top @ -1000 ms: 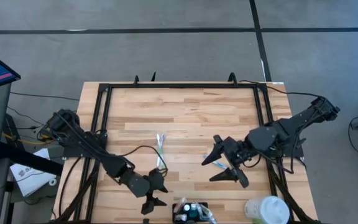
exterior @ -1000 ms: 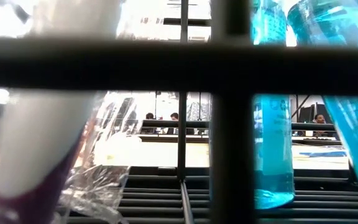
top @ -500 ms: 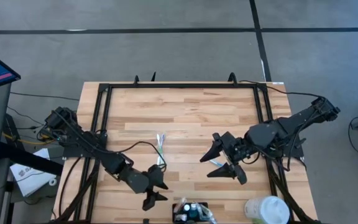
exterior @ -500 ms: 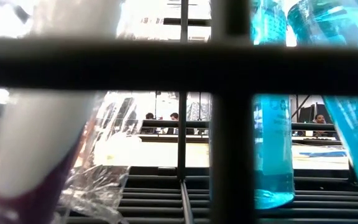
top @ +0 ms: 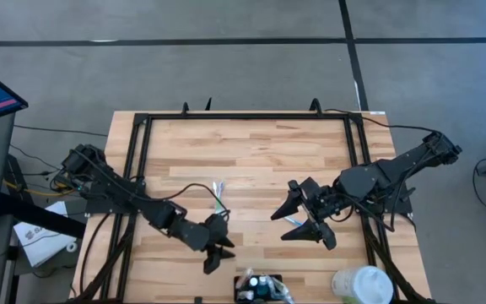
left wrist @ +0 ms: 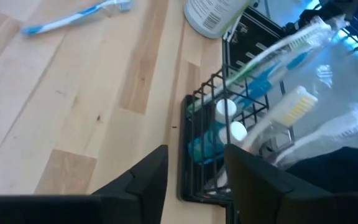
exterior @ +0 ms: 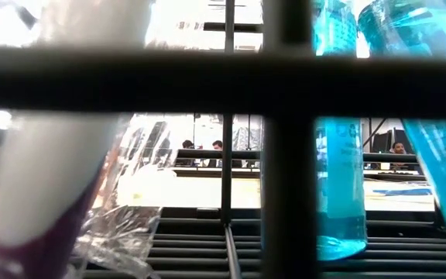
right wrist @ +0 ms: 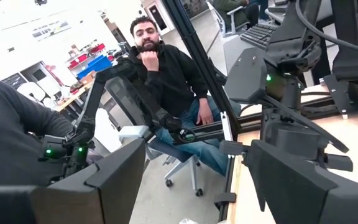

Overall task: Pick & Place toothbrushing station
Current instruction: Put the green toothbrush into the black mesh organizer

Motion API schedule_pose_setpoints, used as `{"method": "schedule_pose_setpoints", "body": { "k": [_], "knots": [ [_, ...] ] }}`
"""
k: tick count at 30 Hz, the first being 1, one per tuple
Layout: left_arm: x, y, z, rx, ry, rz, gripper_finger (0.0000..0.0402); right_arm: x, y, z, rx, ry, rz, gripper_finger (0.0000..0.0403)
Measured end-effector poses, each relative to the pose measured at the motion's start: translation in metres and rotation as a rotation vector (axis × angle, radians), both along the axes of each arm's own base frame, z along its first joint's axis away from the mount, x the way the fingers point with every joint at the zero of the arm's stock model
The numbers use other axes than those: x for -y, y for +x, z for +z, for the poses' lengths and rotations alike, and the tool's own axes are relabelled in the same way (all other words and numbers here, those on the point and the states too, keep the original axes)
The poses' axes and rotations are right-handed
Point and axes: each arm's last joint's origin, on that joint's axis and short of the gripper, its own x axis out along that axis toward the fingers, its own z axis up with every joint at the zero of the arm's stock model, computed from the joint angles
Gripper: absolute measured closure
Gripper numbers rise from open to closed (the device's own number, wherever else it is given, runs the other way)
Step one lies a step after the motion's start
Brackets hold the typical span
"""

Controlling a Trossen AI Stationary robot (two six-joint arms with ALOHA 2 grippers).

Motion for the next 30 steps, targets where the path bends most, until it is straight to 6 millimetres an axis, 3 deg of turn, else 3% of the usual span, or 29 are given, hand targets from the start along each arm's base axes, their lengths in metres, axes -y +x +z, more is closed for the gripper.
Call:
{"method": "schedule_pose_setpoints", "body": {
  "k": [15, 19, 30],
  "knots": [
    [-0.006, 0.004, 0.000, 0.003, -0.001, 0.021, 0.0263, 0.002, 0.001, 0.001, -0.004, 0.025, -0.014, 0.0121],
    [-0.009, 0.005, 0.000, 0.003, -0.001, 0.029, 0.0264, 0.008, 0.004, -0.001, -0.073, 0.134, -0.049, 0.0121],
    [-0.018, 0.010, 0.000, -0.006, -0.016, 0.038, 0.0266, 0.023, 0.006, -0.020, -0.300, 0.173, -0.148, 0.0121]
  ]
}}
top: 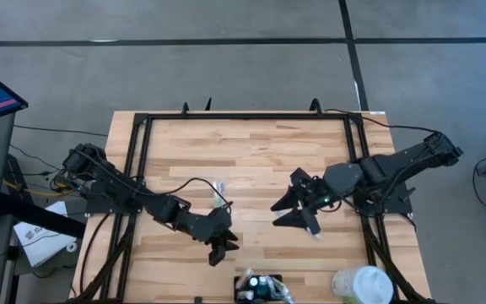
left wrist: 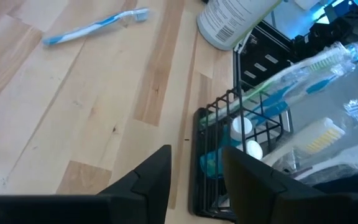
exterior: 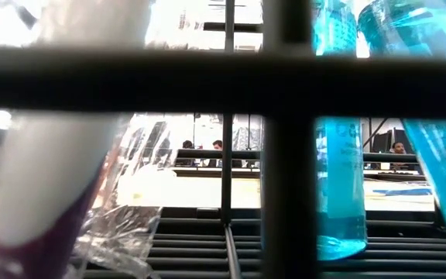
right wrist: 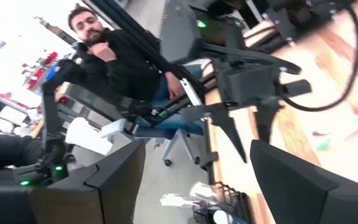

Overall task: Pick & Place toothbrushing station
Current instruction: Put the green toothbrush into the black mesh organizer

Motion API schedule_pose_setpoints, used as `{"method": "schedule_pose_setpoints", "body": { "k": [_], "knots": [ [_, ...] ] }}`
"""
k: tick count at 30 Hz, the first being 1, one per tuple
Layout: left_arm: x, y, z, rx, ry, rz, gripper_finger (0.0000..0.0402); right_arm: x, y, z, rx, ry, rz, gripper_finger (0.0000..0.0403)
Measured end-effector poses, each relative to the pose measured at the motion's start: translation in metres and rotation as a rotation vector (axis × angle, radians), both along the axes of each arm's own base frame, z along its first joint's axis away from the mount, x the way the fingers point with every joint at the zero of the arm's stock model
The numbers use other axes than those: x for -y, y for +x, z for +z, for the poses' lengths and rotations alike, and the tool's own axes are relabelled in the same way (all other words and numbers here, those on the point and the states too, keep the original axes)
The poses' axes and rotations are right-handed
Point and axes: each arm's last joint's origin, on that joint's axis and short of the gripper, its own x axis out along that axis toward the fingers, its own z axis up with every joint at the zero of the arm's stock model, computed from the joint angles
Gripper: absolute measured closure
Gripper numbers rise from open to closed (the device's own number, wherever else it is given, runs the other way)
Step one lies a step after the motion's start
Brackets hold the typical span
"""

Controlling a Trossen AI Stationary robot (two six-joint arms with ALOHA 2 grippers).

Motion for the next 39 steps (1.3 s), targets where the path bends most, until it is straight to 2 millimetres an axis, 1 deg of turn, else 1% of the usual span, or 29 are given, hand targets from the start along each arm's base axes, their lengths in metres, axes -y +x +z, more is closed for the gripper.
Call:
{"method": "schedule_pose_setpoints", "body": {
  "k": [11, 30, 39],
  "knots": [
    [0.000, 0.000, 0.000, -0.010, -0.018, 0.011, 0.0266, 0.008, -0.001, -0.011, -0.119, -0.016, -0.074, 0.0121],
    [0.000, 0.000, -0.001, -0.013, -0.020, 0.014, 0.0266, 0.013, -0.002, -0.015, -0.160, -0.032, -0.103, 0.0121],
    [0.000, 0.000, -0.001, -0.026, -0.065, 0.048, 0.0266, 0.013, -0.002, -0.015, -0.162, -0.032, -0.103, 0.0121]
  ]
}}
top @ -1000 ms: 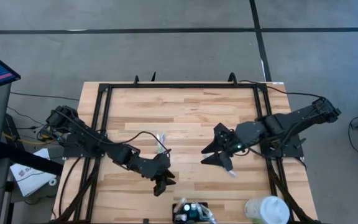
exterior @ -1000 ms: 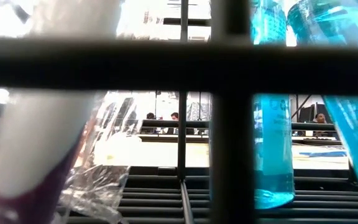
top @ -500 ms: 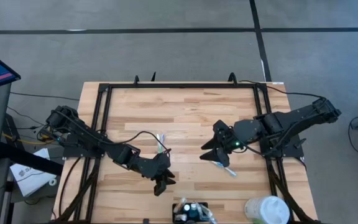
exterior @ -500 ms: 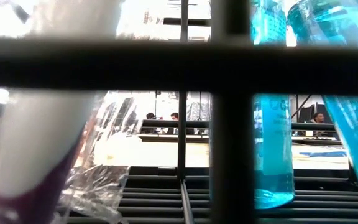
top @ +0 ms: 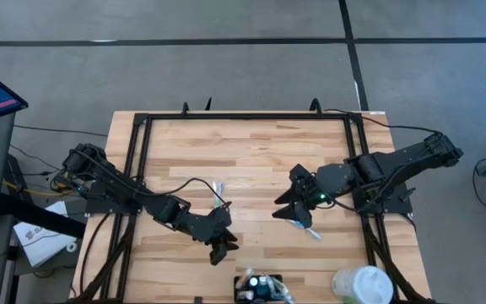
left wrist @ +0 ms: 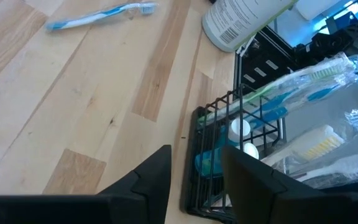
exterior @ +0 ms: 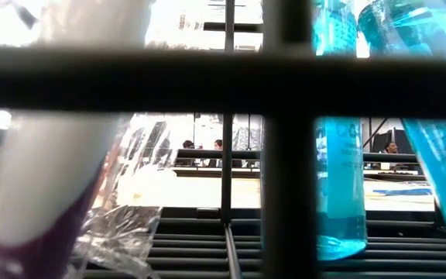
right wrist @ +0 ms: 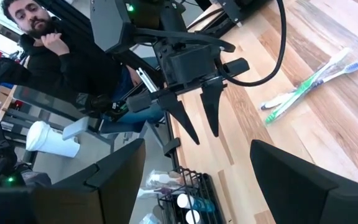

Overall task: Pick & Place toothbrushing station
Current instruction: Put the green toothbrush into the black mesh organizer

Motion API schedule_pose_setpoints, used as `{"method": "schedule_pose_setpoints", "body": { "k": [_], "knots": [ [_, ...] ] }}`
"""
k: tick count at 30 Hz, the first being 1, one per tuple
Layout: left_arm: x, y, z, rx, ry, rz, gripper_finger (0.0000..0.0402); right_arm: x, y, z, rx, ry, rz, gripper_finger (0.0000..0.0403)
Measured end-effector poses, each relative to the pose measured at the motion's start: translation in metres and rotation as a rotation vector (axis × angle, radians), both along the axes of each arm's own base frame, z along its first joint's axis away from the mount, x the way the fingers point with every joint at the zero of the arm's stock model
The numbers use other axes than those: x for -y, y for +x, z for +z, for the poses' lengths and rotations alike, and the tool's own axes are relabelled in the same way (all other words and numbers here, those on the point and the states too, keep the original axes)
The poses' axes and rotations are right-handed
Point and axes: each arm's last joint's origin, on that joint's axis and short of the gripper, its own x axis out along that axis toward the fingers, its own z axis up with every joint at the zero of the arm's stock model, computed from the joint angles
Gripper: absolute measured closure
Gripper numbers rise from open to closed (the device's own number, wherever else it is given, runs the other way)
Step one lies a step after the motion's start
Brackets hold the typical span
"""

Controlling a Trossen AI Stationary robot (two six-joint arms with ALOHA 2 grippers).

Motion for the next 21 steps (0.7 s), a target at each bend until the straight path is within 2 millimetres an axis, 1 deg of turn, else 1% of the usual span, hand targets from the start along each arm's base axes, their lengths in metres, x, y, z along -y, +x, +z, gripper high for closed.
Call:
{"method": "schedule_pose_setpoints", "body": {
  "k": [3, 5, 10, 15, 18, 21],
  "knots": [
    [0.000, 0.000, -0.001, -0.011, -0.010, -0.016, 0.0266, 0.000, 0.000, 0.000, -0.005, -0.002, 0.000, 0.0121],
    [-0.001, -0.002, -0.004, -0.052, -0.014, 0.000, 0.0266, 0.000, -0.001, -0.001, -0.014, -0.005, 0.000, 0.0121],
    [-0.015, -0.013, -0.020, -0.283, -0.005, 0.105, 0.0266, 0.001, -0.001, -0.002, -0.026, -0.009, -0.001, 0.0121],
    [-0.037, -0.021, -0.031, -0.476, 0.051, 0.220, 0.0266, 0.001, -0.002, -0.003, -0.035, -0.025, -0.021, 0.0121],
    [-0.057, -0.027, -0.036, -0.603, 0.041, 0.348, 0.0266, 0.002, -0.001, -0.003, -0.032, -0.033, -0.037, 0.0121],
    [-0.075, -0.027, -0.038, -0.659, 0.039, 0.420, 0.0266, 0.003, -0.001, -0.003, -0.028, -0.043, -0.057, 0.0121]
  ]
}}
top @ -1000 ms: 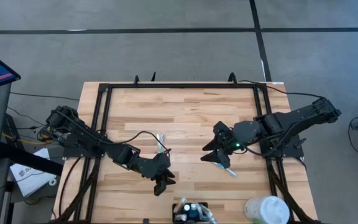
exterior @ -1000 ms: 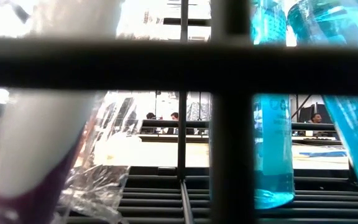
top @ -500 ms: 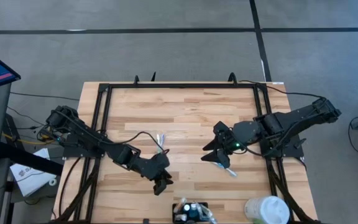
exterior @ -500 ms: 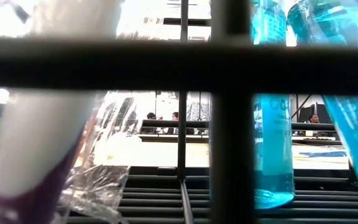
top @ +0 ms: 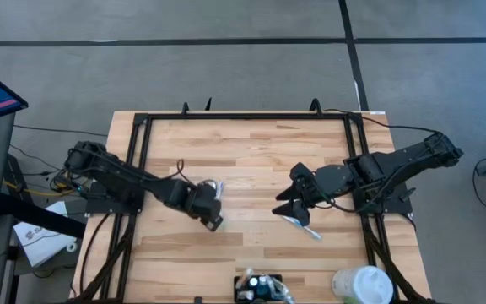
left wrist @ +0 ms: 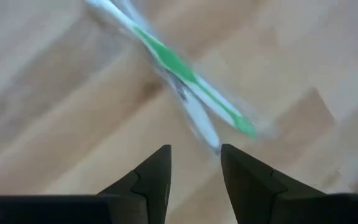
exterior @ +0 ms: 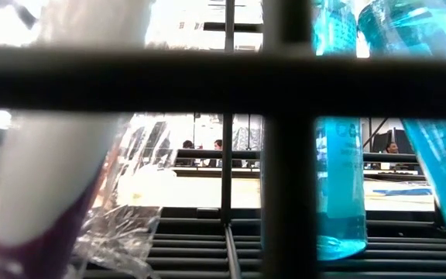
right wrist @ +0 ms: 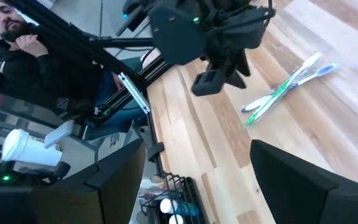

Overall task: Pick & Place toothbrushing station
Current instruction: Put the green toothbrush into the black mesh organizer

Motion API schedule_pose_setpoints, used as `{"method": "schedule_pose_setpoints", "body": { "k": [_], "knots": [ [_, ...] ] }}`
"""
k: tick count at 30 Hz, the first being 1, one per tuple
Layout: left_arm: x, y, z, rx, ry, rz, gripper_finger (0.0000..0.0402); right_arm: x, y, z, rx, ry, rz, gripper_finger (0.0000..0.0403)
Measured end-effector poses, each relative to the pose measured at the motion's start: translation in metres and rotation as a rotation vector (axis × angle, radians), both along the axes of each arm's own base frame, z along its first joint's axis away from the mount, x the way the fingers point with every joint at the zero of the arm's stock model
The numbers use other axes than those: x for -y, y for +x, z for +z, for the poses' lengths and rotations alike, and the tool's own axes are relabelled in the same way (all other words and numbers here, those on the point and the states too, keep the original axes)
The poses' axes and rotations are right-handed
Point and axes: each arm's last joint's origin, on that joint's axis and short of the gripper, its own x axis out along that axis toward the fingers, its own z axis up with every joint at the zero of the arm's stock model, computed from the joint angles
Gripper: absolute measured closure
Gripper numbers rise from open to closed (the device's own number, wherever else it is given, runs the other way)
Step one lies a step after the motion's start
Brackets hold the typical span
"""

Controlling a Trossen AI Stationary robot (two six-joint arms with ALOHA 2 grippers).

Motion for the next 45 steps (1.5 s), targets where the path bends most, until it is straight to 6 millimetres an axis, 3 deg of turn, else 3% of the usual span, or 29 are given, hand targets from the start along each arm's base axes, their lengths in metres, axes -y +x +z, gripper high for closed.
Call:
{"method": "schedule_pose_setpoints", "body": {
  "k": [6, 12, 23, 35, 41, 45],
  "knots": [
    [-0.023, 0.005, -0.004, -0.008, -0.056, 0.048, 0.0266, 0.001, 0.000, -0.001, -0.004, -0.013, -0.020, 0.0121],
    [-0.029, 0.003, -0.009, -0.020, -0.051, 0.038, 0.0266, 0.001, -0.002, -0.003, -0.030, -0.015, -0.024, 0.0121],
    [-0.065, -0.011, -0.037, -0.087, -0.090, 0.145, 0.0266, 0.002, -0.002, -0.004, -0.038, -0.026, -0.038, 0.0121],
    [-0.080, 0.002, -0.045, 0.029, -0.111, 0.136, 0.0266, 0.002, -0.002, -0.004, -0.045, -0.023, -0.043, 0.0121],
    [-0.075, 0.016, -0.059, 0.086, -0.177, 0.045, 0.0266, 0.002, -0.003, -0.004, -0.048, -0.024, -0.043, 0.0121],
    [-0.068, 0.027, -0.057, 0.192, -0.178, -0.017, 0.0266, 0.002, -0.003, -0.005, -0.050, -0.025, -0.043, 0.0121]
  ]
}}
